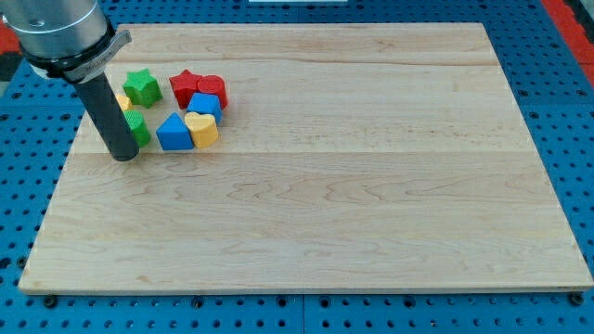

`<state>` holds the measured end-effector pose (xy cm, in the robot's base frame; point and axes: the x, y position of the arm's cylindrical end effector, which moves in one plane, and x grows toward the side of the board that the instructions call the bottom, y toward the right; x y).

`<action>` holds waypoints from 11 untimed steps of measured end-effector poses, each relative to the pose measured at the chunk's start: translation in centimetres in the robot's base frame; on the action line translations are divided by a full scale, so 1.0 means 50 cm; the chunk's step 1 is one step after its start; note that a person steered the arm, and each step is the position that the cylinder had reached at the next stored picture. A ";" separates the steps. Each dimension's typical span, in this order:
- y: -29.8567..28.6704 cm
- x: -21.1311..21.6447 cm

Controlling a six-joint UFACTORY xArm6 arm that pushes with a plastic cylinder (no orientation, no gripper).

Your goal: Put the green circle at the top left side of triangle

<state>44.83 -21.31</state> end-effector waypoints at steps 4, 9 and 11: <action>0.010 0.057; -0.184 -0.009; -0.182 -0.077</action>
<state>40.96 -30.40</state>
